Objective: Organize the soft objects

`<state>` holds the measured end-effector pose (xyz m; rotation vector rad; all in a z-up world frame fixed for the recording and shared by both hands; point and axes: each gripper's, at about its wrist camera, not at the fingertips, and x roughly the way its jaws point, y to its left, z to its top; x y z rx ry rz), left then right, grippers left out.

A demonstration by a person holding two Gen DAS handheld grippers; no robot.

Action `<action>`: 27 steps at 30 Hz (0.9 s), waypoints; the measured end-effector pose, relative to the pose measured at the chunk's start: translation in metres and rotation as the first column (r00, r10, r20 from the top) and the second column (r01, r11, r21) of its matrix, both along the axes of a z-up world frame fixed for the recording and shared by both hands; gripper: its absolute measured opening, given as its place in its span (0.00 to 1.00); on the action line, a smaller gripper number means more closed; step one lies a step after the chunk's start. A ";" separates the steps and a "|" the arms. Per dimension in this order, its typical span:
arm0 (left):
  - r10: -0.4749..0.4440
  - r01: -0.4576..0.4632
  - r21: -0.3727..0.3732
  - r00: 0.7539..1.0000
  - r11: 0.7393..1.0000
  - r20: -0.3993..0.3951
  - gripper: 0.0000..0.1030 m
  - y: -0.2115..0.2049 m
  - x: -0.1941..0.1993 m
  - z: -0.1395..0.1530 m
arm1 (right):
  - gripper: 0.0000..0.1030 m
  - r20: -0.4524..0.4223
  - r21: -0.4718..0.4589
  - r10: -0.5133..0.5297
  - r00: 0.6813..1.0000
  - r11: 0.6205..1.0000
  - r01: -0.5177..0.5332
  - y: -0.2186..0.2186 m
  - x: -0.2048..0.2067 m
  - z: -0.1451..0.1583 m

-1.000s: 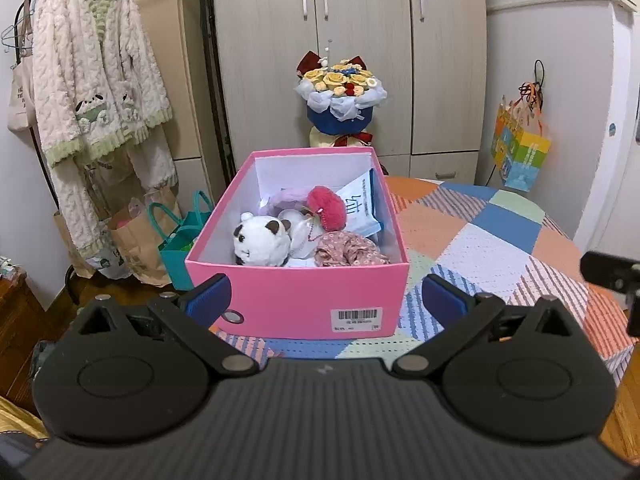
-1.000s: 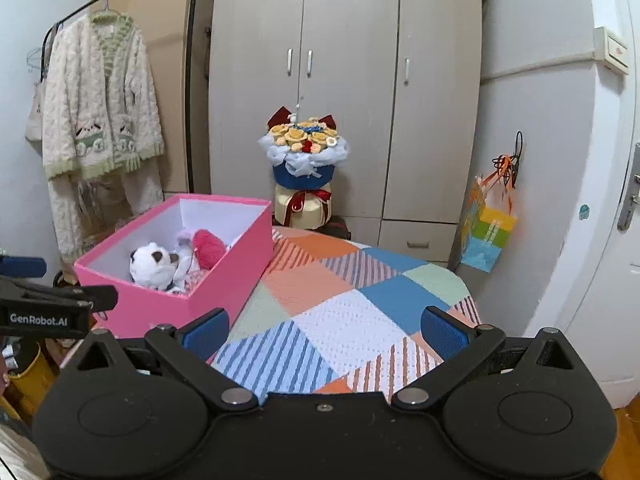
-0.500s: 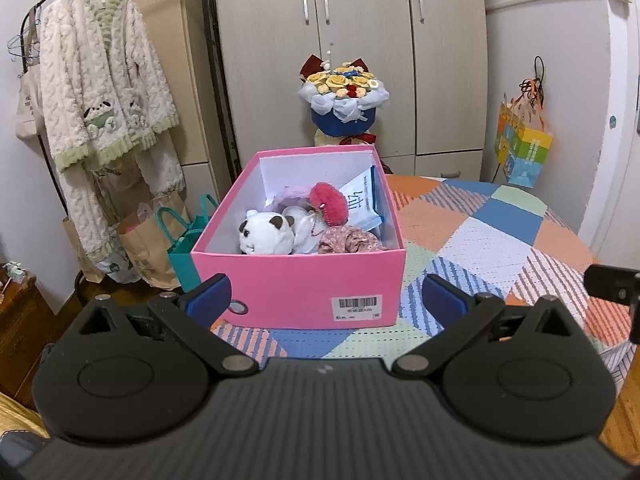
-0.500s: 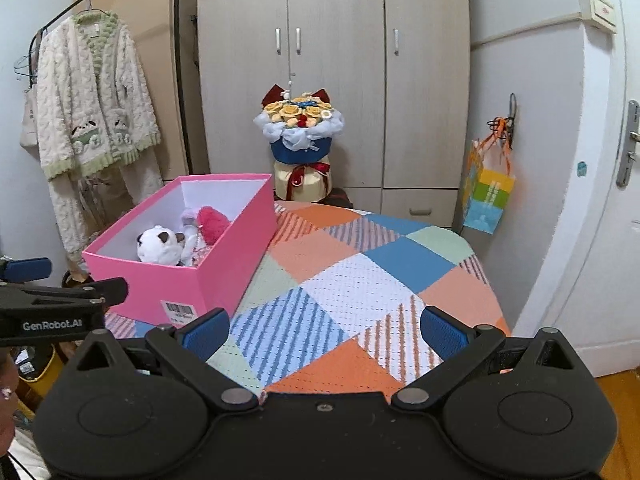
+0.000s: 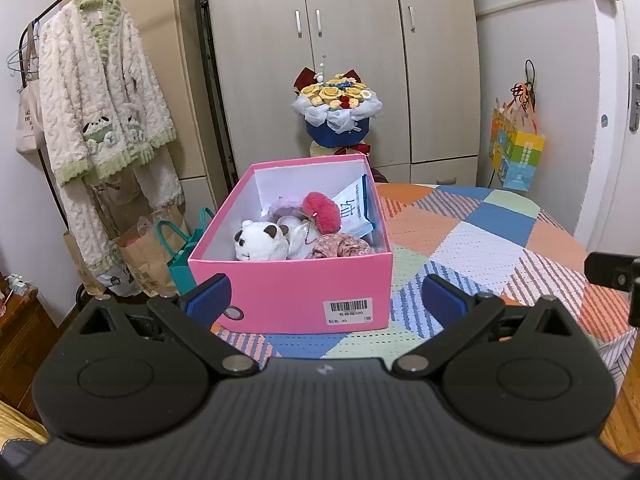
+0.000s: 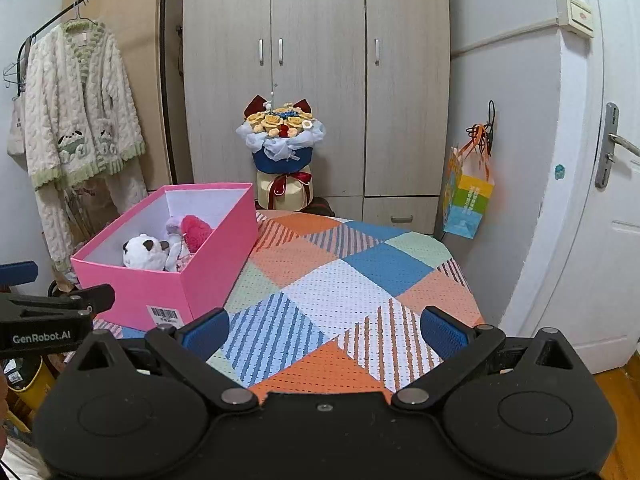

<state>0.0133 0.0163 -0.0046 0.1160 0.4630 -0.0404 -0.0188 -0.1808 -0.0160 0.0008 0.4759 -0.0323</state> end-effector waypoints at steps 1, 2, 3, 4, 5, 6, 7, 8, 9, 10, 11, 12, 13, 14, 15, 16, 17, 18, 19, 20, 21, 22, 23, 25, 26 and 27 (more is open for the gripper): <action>0.001 -0.001 0.002 1.000 1.000 0.002 1.00 0.000 0.000 0.000 | 1.00 0.003 0.002 -0.001 1.000 1.000 0.001 0.000 0.000 0.000; 0.002 -0.002 0.007 1.000 1.000 0.007 1.00 -0.001 0.000 0.000 | 1.00 0.007 0.003 -0.003 1.000 1.000 0.003 -0.001 0.000 0.000; 0.003 -0.003 0.012 1.000 1.000 0.014 1.00 -0.001 0.000 -0.001 | 1.00 0.010 0.004 -0.006 1.000 1.000 0.006 -0.001 0.000 0.000; 0.004 -0.005 0.018 1.000 1.000 0.018 1.00 -0.001 0.000 -0.001 | 1.00 0.013 0.004 -0.008 1.000 1.000 0.008 -0.001 0.000 0.001; 0.005 -0.005 0.021 1.000 1.000 0.022 1.00 -0.002 0.000 -0.001 | 1.00 0.014 0.004 -0.010 1.000 1.000 0.010 -0.002 0.000 0.000; 0.003 -0.004 0.021 1.000 1.000 0.023 1.00 -0.002 -0.001 -0.001 | 1.00 0.015 0.006 -0.010 1.000 1.000 0.010 -0.002 0.000 0.000; 0.002 -0.003 0.020 1.000 1.000 0.023 1.00 -0.002 -0.001 -0.001 | 1.00 0.016 0.009 -0.008 1.000 1.000 0.008 -0.002 0.000 0.000; 0.001 -0.002 0.019 1.000 1.000 0.024 1.00 -0.003 0.000 -0.002 | 1.00 0.016 0.012 -0.007 1.000 1.000 0.007 -0.003 0.000 -0.001; 0.001 -0.001 0.019 1.000 1.000 0.024 1.00 -0.003 0.000 -0.002 | 1.00 0.016 0.014 -0.008 1.000 1.000 0.008 -0.003 0.000 -0.001; 0.000 0.000 0.019 1.000 1.000 0.023 1.00 -0.003 0.000 -0.002 | 1.00 0.016 0.014 -0.009 1.000 1.000 0.008 -0.003 0.000 -0.002; -0.002 0.002 0.018 1.000 1.000 0.023 1.00 -0.004 0.000 -0.002 | 1.00 0.014 0.014 -0.009 1.000 1.000 0.008 -0.004 0.000 -0.003; -0.001 0.000 0.008 1.000 1.000 0.023 1.00 -0.003 0.001 -0.002 | 1.00 0.014 0.015 -0.009 1.000 1.000 0.009 -0.004 0.001 -0.003; 0.005 -0.005 -0.011 1.000 1.000 0.025 1.00 -0.001 0.001 -0.002 | 1.00 0.014 0.017 -0.008 1.000 1.000 0.008 -0.005 0.001 -0.004; 0.011 -0.010 -0.032 1.000 0.999 0.027 1.00 0.002 0.001 -0.001 | 1.00 0.014 0.023 -0.005 1.000 1.000 0.005 -0.006 0.002 -0.005; 0.015 -0.014 -0.048 1.000 0.999 0.025 1.00 0.004 0.001 -0.001 | 1.00 0.013 0.031 -0.003 1.000 1.000 0.002 -0.006 0.003 -0.006; 0.016 -0.015 -0.051 1.000 0.999 0.023 1.00 0.005 0.001 -0.001 | 1.00 0.007 0.040 -0.001 1.000 0.999 0.001 -0.007 0.005 -0.008; 0.017 -0.016 -0.045 1.000 0.999 0.024 1.00 0.005 0.001 -0.002 | 1.00 0.001 0.048 0.001 1.000 0.999 -0.002 -0.008 0.007 -0.009; 0.021 -0.020 -0.038 0.999 0.999 0.026 1.00 0.005 0.002 -0.002 | 1.00 -0.002 0.050 0.005 1.000 0.999 -0.005 -0.008 0.008 -0.011; 0.028 -0.027 -0.036 0.999 0.999 0.025 1.00 0.006 0.003 -0.002 | 1.00 -0.007 0.051 0.007 1.000 0.999 -0.006 -0.009 0.010 -0.012; 0.030 -0.029 -0.038 0.999 0.999 0.023 1.00 0.006 0.004 -0.003 | 1.00 -0.011 0.053 0.002 1.000 0.999 -0.002 -0.009 0.011 -0.014; 0.030 -0.029 -0.041 0.999 0.999 0.019 1.00 0.006 0.004 -0.003 | 1.00 -0.013 0.054 -0.002 1.000 0.999 0.003 -0.009 0.012 -0.014; 0.029 -0.028 -0.043 0.999 0.999 0.016 1.00 0.006 0.005 -0.004 | 1.00 -0.014 0.055 -0.006 1.000 0.998 0.007 -0.010 0.013 -0.015; 0.029 -0.028 -0.047 1.000 0.998 0.013 1.00 0.006 0.006 -0.004 | 1.00 -0.015 0.056 -0.009 1.000 0.998 0.010 -0.011 0.013 -0.015; 0.029 -0.029 -0.055 1.000 0.998 0.006 1.00 0.007 0.007 -0.005 | 1.00 -0.015 0.056 -0.016 1.000 0.998 0.017 -0.012 0.013 -0.016; 0.030 -0.030 -0.061 1.000 0.998 0.001 1.00 0.008 0.008 -0.006 | 1.00 -0.012 0.055 -0.020 1.000 0.998 0.021 -0.013 0.013 -0.016; 0.028 -0.028 -0.065 1.000 0.997 -0.001 1.00 0.008 0.008 -0.006 | 1.00 -0.011 0.054 -0.024 1.000 0.998 0.024 -0.013 0.013 -0.016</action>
